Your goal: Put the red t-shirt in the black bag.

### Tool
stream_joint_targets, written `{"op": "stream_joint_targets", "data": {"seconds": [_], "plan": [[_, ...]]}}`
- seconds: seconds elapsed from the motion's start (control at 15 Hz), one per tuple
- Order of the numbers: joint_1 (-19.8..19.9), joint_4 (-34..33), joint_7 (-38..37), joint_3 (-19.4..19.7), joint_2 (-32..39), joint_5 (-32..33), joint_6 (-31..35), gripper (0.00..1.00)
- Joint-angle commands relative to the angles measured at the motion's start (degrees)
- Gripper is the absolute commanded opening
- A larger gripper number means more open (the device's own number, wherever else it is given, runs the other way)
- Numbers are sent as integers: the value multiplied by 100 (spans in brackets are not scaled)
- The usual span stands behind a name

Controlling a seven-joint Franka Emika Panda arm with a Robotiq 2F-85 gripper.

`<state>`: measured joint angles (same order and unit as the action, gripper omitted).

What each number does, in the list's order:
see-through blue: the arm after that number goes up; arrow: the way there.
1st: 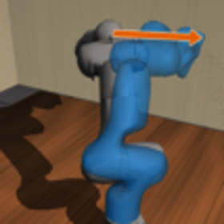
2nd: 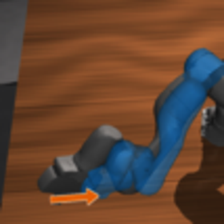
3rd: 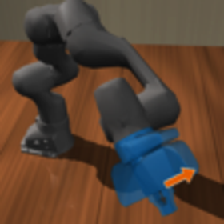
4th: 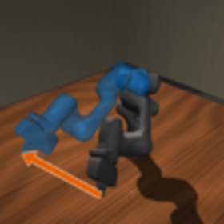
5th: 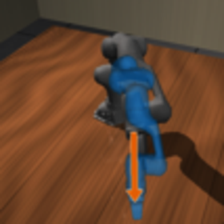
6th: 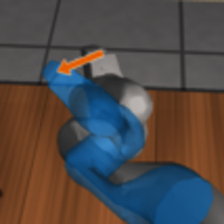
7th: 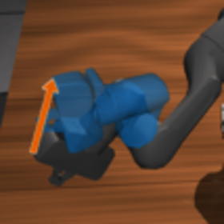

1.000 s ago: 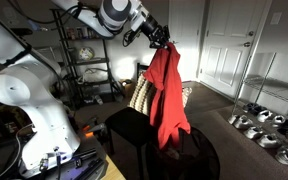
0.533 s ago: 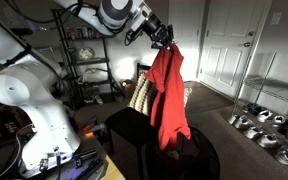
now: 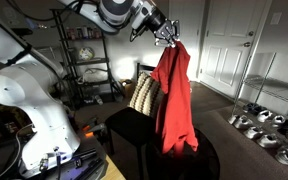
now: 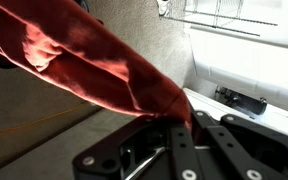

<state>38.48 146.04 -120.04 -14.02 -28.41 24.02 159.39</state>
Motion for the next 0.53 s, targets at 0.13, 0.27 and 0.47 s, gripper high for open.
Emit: {"op": "stream_joint_targets", "data": {"seconds": [0.13,0.27,0.47], "plan": [[300,-138,-728,-341,49,212,-189,36],[255,-146,-797,-332,64,204,-241,49],[153,-130,-769,-257,79,160,-257,68]]}}
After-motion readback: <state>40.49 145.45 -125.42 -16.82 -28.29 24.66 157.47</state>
